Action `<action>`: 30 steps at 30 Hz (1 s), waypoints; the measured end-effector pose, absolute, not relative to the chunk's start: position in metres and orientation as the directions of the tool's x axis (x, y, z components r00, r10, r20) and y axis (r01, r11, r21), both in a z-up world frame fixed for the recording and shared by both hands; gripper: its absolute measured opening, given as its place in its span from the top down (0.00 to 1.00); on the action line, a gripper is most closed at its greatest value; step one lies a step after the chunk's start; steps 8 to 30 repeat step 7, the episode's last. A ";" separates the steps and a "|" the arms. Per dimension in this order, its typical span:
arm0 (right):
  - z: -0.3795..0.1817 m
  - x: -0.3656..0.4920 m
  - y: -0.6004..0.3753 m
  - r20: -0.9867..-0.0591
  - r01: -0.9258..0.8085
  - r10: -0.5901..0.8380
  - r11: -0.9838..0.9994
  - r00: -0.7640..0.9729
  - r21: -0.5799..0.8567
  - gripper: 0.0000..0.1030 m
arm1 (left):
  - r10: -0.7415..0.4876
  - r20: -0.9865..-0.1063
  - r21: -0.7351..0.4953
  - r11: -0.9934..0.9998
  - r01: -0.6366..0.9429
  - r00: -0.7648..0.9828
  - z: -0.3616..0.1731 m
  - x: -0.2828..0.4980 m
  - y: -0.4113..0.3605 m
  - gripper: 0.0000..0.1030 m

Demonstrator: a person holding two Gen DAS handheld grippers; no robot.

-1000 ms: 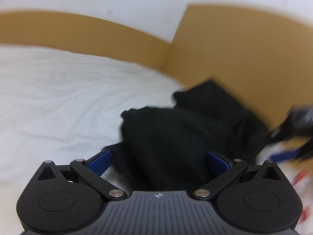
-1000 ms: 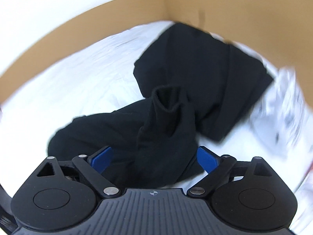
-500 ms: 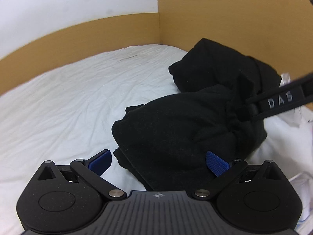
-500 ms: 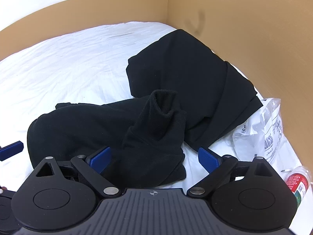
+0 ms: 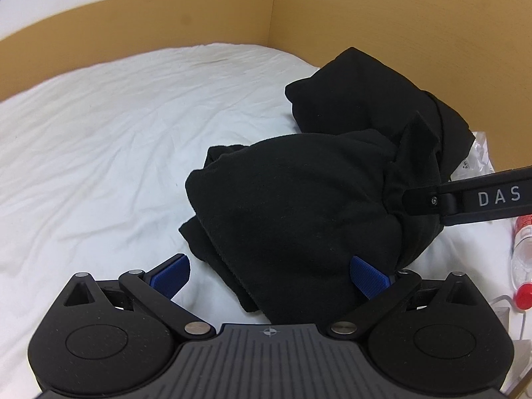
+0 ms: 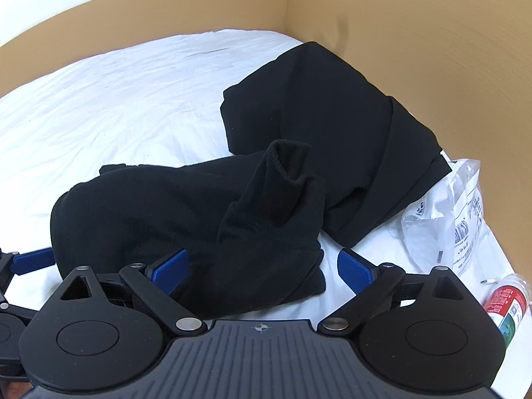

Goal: Fold clothes

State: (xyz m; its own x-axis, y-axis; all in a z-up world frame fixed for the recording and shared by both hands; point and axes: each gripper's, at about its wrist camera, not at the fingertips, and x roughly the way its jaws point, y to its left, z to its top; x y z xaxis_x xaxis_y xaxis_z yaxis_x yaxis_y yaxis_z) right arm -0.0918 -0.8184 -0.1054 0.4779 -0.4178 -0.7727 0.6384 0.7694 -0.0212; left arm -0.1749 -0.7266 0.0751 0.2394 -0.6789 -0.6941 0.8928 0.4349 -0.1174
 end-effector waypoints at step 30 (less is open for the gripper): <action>-0.105 -0.094 -0.807 -0.762 0.629 -0.419 0.777 0.494 -0.020 0.05 | -0.702 -0.669 -0.131 0.434 0.891 0.244 0.077 -0.172 -0.723 0.01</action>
